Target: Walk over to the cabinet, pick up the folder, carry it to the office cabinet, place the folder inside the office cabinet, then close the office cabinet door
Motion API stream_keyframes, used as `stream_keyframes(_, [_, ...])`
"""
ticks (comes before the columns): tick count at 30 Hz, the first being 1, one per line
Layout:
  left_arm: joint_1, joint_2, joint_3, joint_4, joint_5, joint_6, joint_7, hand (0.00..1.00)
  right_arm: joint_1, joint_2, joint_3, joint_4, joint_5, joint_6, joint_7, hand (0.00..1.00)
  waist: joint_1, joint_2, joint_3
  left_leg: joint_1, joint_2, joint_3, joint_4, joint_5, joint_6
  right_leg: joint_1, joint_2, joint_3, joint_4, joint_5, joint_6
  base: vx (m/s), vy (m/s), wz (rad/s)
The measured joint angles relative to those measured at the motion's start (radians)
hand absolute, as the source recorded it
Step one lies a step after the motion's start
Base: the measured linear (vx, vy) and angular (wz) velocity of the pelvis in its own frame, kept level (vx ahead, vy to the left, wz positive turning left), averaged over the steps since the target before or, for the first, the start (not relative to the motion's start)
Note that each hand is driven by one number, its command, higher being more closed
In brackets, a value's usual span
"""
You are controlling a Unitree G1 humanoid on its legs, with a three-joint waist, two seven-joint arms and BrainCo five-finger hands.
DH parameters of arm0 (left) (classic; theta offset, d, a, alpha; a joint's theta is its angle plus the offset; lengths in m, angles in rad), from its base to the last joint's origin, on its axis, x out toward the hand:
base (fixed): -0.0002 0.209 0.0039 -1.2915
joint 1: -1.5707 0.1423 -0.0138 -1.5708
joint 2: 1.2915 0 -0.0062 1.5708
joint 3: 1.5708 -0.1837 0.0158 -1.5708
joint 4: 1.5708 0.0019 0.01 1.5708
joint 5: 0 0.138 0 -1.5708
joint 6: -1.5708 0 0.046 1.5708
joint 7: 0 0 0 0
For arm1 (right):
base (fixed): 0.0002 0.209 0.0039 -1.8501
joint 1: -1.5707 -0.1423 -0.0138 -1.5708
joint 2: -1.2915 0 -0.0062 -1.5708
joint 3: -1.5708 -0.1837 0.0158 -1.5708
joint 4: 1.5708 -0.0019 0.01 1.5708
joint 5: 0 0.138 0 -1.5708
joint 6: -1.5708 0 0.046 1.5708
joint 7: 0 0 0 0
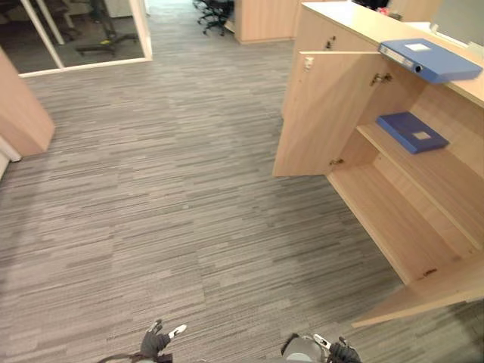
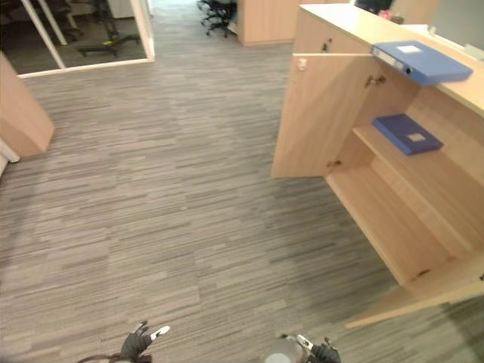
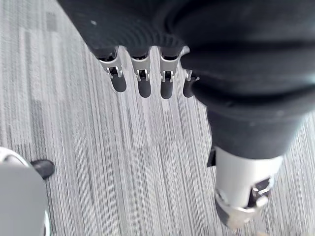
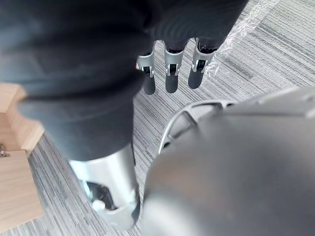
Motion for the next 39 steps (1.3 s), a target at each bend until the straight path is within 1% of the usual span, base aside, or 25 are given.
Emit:
stream_keyframes(2, [-0.004, -0.017, 0.001, -0.002, 0.007, -0.004, -0.008, 0.00, 0.003, 0.004, 0.004, 0.000, 0.001, -0.007, 0.000, 0.00, -0.001, -0.005, -0.002, 0.037, -0.001, 0.033, -0.033, -0.023, -0.039, -0.018, 0.039, -0.062, -0.149, 0.025, -0.029, 0.22, -0.153, -0.36])
stream_keyframes(3, [-0.004, -0.012, 0.003, 0.000, 0.019, -0.006, -0.013, 0.00, 0.007, 0.018, 0.002, 0.005, 0.002, -0.010, 0.000, 0.00, -0.007, -0.032, -0.005, 0.058, -0.010, 0.045, -0.029, -0.062, -0.071, -0.024, 0.050, -0.089, -0.234, 0.057, -0.086, 0.19, -0.159, -0.20])
stream_keyframes(4, [-0.004, -0.011, 0.011, 0.005, 0.021, -0.005, -0.016, 0.00, 0.012, 0.021, -0.002, 0.007, 0.002, -0.010, 0.000, 0.00, -0.008, -0.034, -0.008, 0.062, -0.002, 0.049, -0.007, -0.090, -0.078, -0.021, 0.054, -0.083, -0.250, 0.058, -0.122, 0.23, -0.211, -0.26])
stream_keyframes(5, [-0.001, -0.034, 0.037, 0.013, 0.020, -0.002, -0.018, 0.00, 0.022, 0.014, -0.019, 0.009, 0.001, -0.010, 0.000, 0.00, -0.011, -0.009, -0.022, 0.053, 0.058, 0.059, 0.049, -0.141, -0.092, -0.007, 0.101, -0.092, -0.249, 0.033, -0.107, 0.21, -0.204, -0.19])
stream_keyframes(7, [0.016, -0.065, 0.044, 0.022, 0.014, 0.001, -0.022, 0.00, 0.059, -0.003, -0.033, 0.002, 0.002, -0.011, -0.001, 0.00, -0.022, 0.041, -0.061, 0.028, 0.137, 0.073, 0.135, -0.211, -0.094, -0.001, 0.108, -0.078, -0.180, -0.053, -0.119, 0.38, -0.259, 0.15])
stream_keyframes(8, [0.006, -0.074, 0.075, 0.021, 0.003, 0.005, -0.021, 0.00, 0.078, -0.004, -0.052, 0.016, 0.002, -0.007, -0.001, 0.00, -0.029, 0.051, -0.061, -0.023, 0.207, 0.071, 0.335, -0.236, -0.121, 0.024, 0.156, -0.079, -0.184, -0.084, -0.069, 0.39, -0.243, 0.19])
stream_keyframes(10, [0.017, -0.077, 0.122, 0.017, -0.020, 0.004, -0.021, 0.00, 0.083, 0.003, -0.067, 0.025, 0.002, -0.004, -0.001, 0.00, -0.011, 0.057, -0.061, -0.165, 0.360, 0.040, 0.729, -0.172, -0.113, 0.089, 0.274, -0.056, -0.292, -0.082, -0.074, 0.47, -0.339, -0.62])
stream_keyframes(12, [0.025, -0.071, 0.151, 0.004, -0.043, 0.001, -0.018, 0.00, 0.081, 0.001, -0.070, 0.041, 0.002, -0.005, -0.001, 0.00, -0.001, 0.049, -0.053, -0.256, 0.430, 0.021, 0.964, -0.166, -0.114, 0.162, 0.355, -0.002, -0.383, -0.078, -0.071, 0.44, -0.239, -1.01])
stream_keyframes(15, [0.025, -0.069, 0.156, -0.019, -0.050, -0.012, -0.017, 0.00, 0.069, -0.007, -0.095, 0.089, 0.002, -0.001, -0.007, 0.00, 0.014, 0.034, -0.044, -0.374, 0.398, 0.005, 0.948, -0.168, -0.114, 0.261, 0.396, 0.087, -0.485, -0.064, -0.048, 0.34, -0.085, -0.97])
stream_keyframes(19, [0.023, -0.072, 0.174, -0.047, -0.074, -0.031, 0.000, 0.00, 0.026, -0.006, -0.080, 0.103, 0.002, 0.000, -0.011, 0.00, 0.025, 0.028, -0.021, -0.508, 0.268, -0.175, 0.611, -0.157, -0.131, 0.338, 0.397, 0.219, -0.566, -0.047, -0.018, 0.28, 0.020, -0.95])
stream_keyframes(22, [0.016, -0.075, 0.200, -0.044, -0.104, -0.040, 0.024, 0.00, 0.001, -0.016, -0.044, 0.099, 0.002, -0.015, -0.018, 0.00, 0.045, 0.027, -0.004, -0.516, 0.200, -0.427, 0.220, -0.046, -0.192, 0.398, 0.396, 0.332, -0.613, -0.052, 0.028, 0.36, 0.169, -1.16])
stream_keyframes(23, [0.012, -0.074, 0.201, -0.036, -0.112, -0.040, 0.029, 0.00, 0.000, -0.015, -0.043, 0.098, 0.002, -0.021, -0.019, 0.00, 0.047, 0.026, -0.003, -0.516, 0.196, -0.460, 0.189, 0.009, -0.199, 0.418, 0.391, 0.359, -0.624, -0.057, 0.047, 0.40, 0.255, -1.04])
stream_keyframes(24, [0.011, -0.074, 0.200, -0.031, -0.124, -0.040, 0.038, 0.00, -0.001, -0.014, -0.012, 0.096, 0.001, -0.024, -0.019, 0.00, 0.050, 0.020, -0.004, -0.496, 0.173, -0.470, 0.194, 0.140, -0.207, 0.448, 0.364, 0.403, -0.630, -0.066, 0.083, 0.44, 0.284, -0.79])
stream_keyframes(25, [0.011, -0.074, 0.199, -0.029, -0.125, -0.041, 0.039, 0.00, -0.001, -0.013, -0.008, 0.095, 0.001, -0.024, -0.019, 0.00, 0.050, 0.019, -0.005, -0.492, 0.166, -0.471, 0.194, 0.170, -0.207, 0.450, 0.358, 0.408, -0.630, -0.066, 0.092, 0.49, 0.328, -0.70])
stream_keyframes(26, [-0.009, -0.064, 0.197, -0.014, -0.132, -0.042, 0.045, 0.00, 0.000, 0.001, -0.004, 0.095, 0.001, -0.023, -0.019, 0.00, 0.048, -0.005, -0.007, -0.484, 0.131, -0.446, 0.213, 0.185, -0.198, 0.456, 0.302, 0.418, -0.622, -0.061, 0.122, 0.48, 0.327, -0.45])
stream_keyframes(27, [-0.014, -0.061, 0.192, -0.010, -0.132, -0.046, 0.048, 0.00, 0.002, 0.014, -0.006, 0.093, 0.000, -0.023, -0.015, 0.00, 0.048, -0.015, -0.012, -0.479, 0.111, -0.407, 0.226, 0.153, -0.159, 0.426, 0.252, 0.426, -0.579, -0.039, 0.161, 0.46, 0.332, -0.54])
stream_keyframes(29, [-0.014, -0.065, 0.207, -0.007, -0.137, -0.046, 0.050, 0.00, 0.003, 0.013, -0.028, 0.086, -0.002, -0.021, -0.007, 0.00, 0.058, -0.026, -0.005, -0.422, 0.074, -0.345, 0.215, 0.115, -0.127, 0.379, 0.161, 0.426, -0.425, -0.018, 0.170, 0.37, 0.341, -0.63])
stream_keyframes(30, [-0.011, -0.064, 0.211, 0.007, -0.136, -0.046, 0.050, 0.00, 0.020, 0.011, -0.059, 0.072, -0.005, -0.011, -0.003, 0.00, 0.058, -0.036, 0.001, -0.299, 0.017, -0.301, 0.142, 0.097, -0.099, 0.319, 0.022, 0.375, -0.175, 0.037, 0.070, 0.40, 0.415, -0.56])
stream_keyframes(31, [-0.006, -0.063, 0.205, 0.015, -0.136, -0.046, 0.050, 0.00, 0.033, 0.009, -0.065, 0.063, -0.006, -0.010, 0.000, 0.00, 0.053, -0.033, -0.002, -0.249, -0.004, -0.295, 0.105, 0.092, -0.089, 0.308, -0.039, 0.319, -0.085, 0.081, -0.006, 0.46, 0.506, -0.39])
stream_keyframes(32, [0.009, -0.062, 0.199, 0.026, -0.133, -0.046, 0.048, 0.00, 0.054, 0.007, -0.063, 0.058, -0.016, -0.009, 0.005, 0.00, 0.040, -0.030, -0.018, -0.182, -0.034, -0.278, 0.049, 0.083, -0.068, 0.305, -0.150, 0.192, 0.045, 0.138, -0.114, 0.26, 0.309, -0.19])
stream_keyframes(33, [0.013, -0.060, 0.198, 0.032, -0.128, -0.045, 0.046, 0.00, 0.056, 0.009, -0.062, 0.058, -0.018, -0.010, 0.004, 0.00, 0.038, -0.027, -0.029, -0.162, -0.039, -0.265, 0.031, 0.078, -0.060, 0.298, -0.188, 0.146, 0.090, 0.137, -0.114, 0.30, 0.348, -0.35])
stream_keyframes(34, [0.013, -0.045, 0.200, 0.034, -0.119, -0.043, 0.045, 0.00, 0.055, 0.002, -0.064, 0.059, -0.030, -0.011, -0.006, 0.00, 0.032, -0.024, -0.033, -0.122, -0.035, -0.249, 0.005, 0.075, -0.052, 0.276, -0.215, 0.060, 0.136, 0.110, -0.085, 0.25, 0.227, -0.48])
stream_keyframes(36, [0.001, -0.023, 0.200, 0.053, -0.092, -0.040, 0.045, 0.00, 0.050, 0.003, -0.062, 0.054, -0.037, -0.016, 0.008, 0.00, 0.034, -0.016, -0.018, -0.085, -0.006, -0.223, -0.020, 0.073, -0.050, 0.209, -0.172, 0.022, 0.155, 0.037, -0.015, 0.21, 0.128, -0.59])
stream_keyframes(37, [-0.006, -0.019, 0.198, 0.063, -0.085, -0.035, 0.045, 0.00, 0.042, 0.009, -0.059, 0.050, -0.037, -0.023, 0.014, 0.00, 0.033, -0.012, -0.014, -0.066, 0.019, -0.191, -0.027, 0.071, -0.050, 0.153, -0.119, 0.031, 0.138, 0.002, 0.020, 0.15, 0.021, -0.77])
stream_keyframes(39, [-0.016, -0.017, 0.183, 0.063, -0.084, -0.035, 0.044, 0.00, 0.034, 0.011, -0.043, 0.042, -0.040, -0.027, 0.018, 0.00, 0.033, -0.017, -0.007, -0.038, 0.045, -0.148, -0.034, 0.066, -0.052, 0.083, -0.039, 0.026, 0.051, -0.011, 0.018, 0.19, -0.050, -0.73])
